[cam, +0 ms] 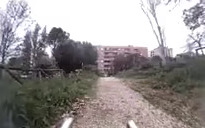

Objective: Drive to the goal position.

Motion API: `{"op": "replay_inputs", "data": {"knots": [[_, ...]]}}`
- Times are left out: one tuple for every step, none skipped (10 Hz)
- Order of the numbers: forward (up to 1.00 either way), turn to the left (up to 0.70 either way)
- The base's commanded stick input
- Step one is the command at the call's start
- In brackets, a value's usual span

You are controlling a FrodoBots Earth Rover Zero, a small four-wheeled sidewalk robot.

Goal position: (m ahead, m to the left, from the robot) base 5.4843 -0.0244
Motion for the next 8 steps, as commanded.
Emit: {"op": "replay_inputs", "data": {"knots": [[0.70, 0.00], [0.70, 0.00], [0.70, 0.00], [0.70, 0.00], [0.70, 0.00], [0.70, 0.00], [0.70, 0.00], [0.70, 0.00]]}}
